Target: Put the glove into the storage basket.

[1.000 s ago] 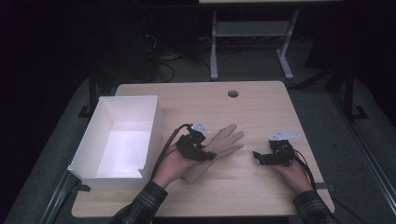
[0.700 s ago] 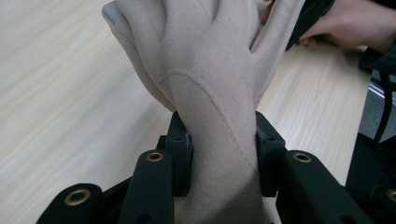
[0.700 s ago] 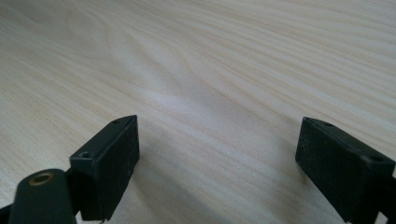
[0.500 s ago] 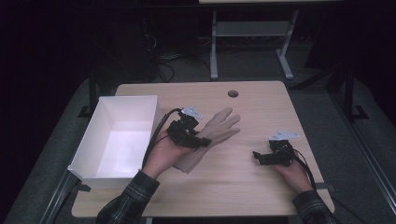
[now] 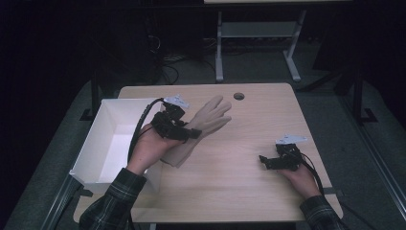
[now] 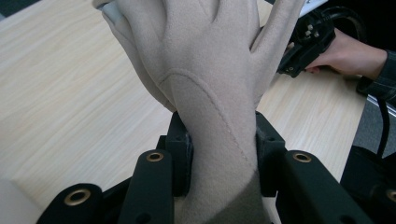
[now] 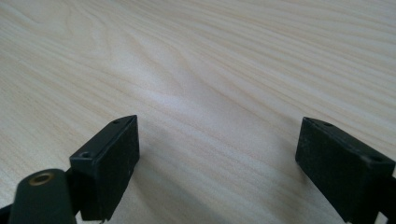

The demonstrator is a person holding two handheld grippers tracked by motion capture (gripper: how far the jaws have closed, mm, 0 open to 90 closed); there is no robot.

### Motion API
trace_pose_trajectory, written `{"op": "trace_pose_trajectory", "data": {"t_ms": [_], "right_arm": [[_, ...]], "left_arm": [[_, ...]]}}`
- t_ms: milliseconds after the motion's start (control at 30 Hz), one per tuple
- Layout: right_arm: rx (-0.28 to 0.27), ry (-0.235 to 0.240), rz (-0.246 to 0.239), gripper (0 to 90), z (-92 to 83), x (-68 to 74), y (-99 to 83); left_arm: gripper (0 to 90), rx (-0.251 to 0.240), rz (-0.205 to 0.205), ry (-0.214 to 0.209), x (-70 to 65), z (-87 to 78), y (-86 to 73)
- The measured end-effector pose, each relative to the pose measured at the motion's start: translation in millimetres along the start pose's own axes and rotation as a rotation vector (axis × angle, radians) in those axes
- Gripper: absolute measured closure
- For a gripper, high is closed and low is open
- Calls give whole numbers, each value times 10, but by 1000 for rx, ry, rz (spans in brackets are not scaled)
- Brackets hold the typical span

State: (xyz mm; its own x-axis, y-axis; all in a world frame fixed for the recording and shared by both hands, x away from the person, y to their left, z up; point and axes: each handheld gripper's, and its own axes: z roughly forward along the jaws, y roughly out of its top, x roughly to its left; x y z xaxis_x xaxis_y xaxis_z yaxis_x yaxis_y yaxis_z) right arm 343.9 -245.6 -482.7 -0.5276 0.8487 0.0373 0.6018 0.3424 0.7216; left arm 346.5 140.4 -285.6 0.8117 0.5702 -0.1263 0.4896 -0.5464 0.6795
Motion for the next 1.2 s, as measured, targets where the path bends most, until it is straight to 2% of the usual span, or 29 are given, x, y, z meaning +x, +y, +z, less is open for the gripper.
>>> {"op": "trace_pose_trajectory", "data": {"t_ms": [300,400,700,800,1000,1200], "right_arm": [[0,0,-1,133,0,0,0],[0,0,-1,133,0,0,0],[1,-2,-2,132,0,-1,1],[1,-2,-2,132,0,0,1],[1,-3,-2,133,0,-1,1],[0,-3,-1,133,1,0,1]], "left_arm": [[658,-24,-35,64,172,-291,-116],[658,-35,-52,102,254,-390,-178],[658,-69,-138,167,528,-635,-443],[658,-73,-163,206,619,-706,-544],[658,-80,-207,271,751,-788,-722],[658,-67,-257,314,878,-760,-939]]}}
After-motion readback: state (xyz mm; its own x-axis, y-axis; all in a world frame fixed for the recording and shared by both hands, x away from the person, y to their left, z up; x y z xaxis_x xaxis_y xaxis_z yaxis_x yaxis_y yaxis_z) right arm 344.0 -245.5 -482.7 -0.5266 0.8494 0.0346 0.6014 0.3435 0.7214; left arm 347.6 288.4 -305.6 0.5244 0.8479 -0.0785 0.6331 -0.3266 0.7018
